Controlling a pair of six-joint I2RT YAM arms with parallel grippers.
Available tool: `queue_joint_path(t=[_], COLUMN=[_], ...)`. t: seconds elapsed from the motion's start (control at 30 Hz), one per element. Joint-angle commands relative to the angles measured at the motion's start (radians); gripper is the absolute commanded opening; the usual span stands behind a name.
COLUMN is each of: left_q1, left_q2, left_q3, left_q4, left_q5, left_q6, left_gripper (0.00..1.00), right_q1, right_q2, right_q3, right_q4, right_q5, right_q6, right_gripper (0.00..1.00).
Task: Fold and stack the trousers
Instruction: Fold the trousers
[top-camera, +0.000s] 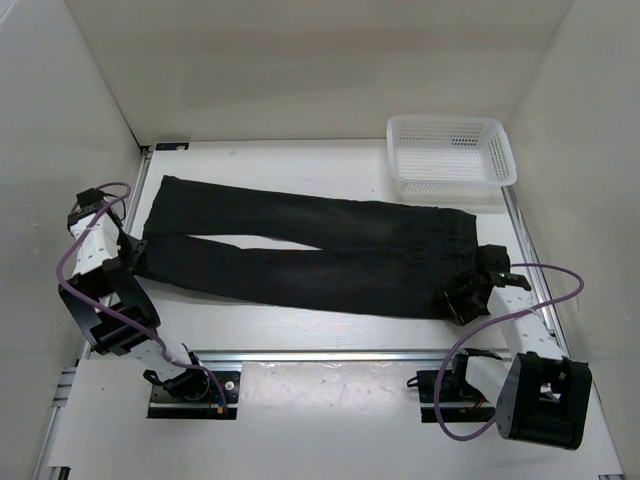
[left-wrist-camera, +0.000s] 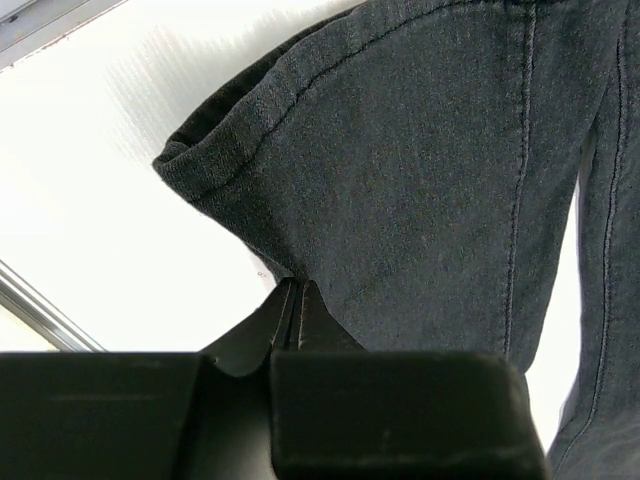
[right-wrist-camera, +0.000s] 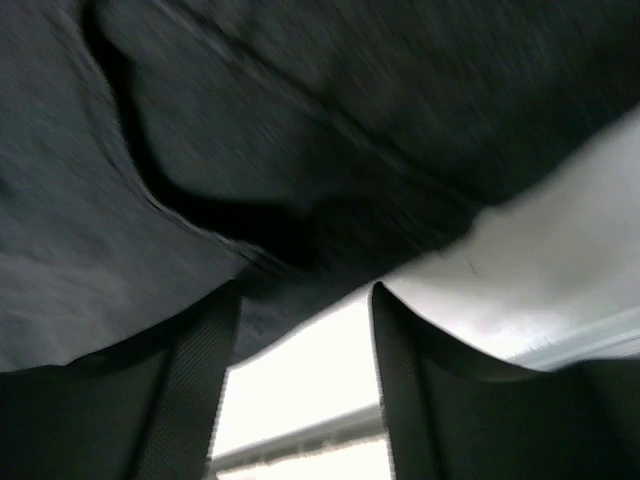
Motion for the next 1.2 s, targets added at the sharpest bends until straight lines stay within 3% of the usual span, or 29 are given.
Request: queue_joint_path(t=[0.0, 0.1, 0.13, 0.2, 0.23, 0.33, 0.47, 0.73, 0.9, 1.17], left_q1=[-0.012, -0.012, -0.012, -0.012, -0.012, -0.012, -0.012, -0.012, -0.003, -0.057], left_q2=[-0.054, -0.054, -0.054, -0.054, -0.063, -0.099, -0.129, -0.231, -0.265, -0.017], left_q3=[0.026, 0.026, 0.026, 0.044, 0.055, 0.115, 0.182, 0.202, 0.248, 0.484], left_q4=[0.003, 0.003, 0.003, -0.006, -0.017, -0.045, -0.092, -0.144, -0.123, -0.102], left_q5=[0.015, 0.015, 0.015, 0.015, 0.015, 0.015, 0.002, -0.038, -0.017, 0.011], left_q6=[-0.014, -0.014, -0.014, -0.025, -0.025, -0.025, -0.025, -0.043, 0.018, 0.086], left_gripper=[0.10, 0.10, 0.10, 0.10, 0.10, 0.10, 0.10, 0.10, 0.10, 0.10], right_q1=[-0.006, -0.006, -0.006, -0.006, -0.006, -0.006, -0.006, 0.045, 0.045, 0.045], right_q2=[0.030, 0.030, 0.030, 0.039, 0.039, -0.013, -0.264, -0.335, -0.335, -0.139], right_q3=[-0.007, -0.035, -0.035, -0.026, 0.000, 0.054, 0.138, 0.312, 0.410, 0.571], right_q4=[0.155, 0.219, 0.219, 0.210, 0.166, 0.050, -0.084, -0.284, -0.357, -0.238], right_q5=[0.042, 0.019, 0.019, 0.043, 0.066, 0.112, 0.149, 0.218, 0.241, 0.325], right_q6=[0.022, 0.031, 0.031, 0.011, 0.000, -0.059, -0.128, -0.162, -0.171, -0.253], right_gripper=[0.58, 0.47, 0.32, 0.17, 0.02, 0.00, 0.00, 0.00, 0.00, 0.00])
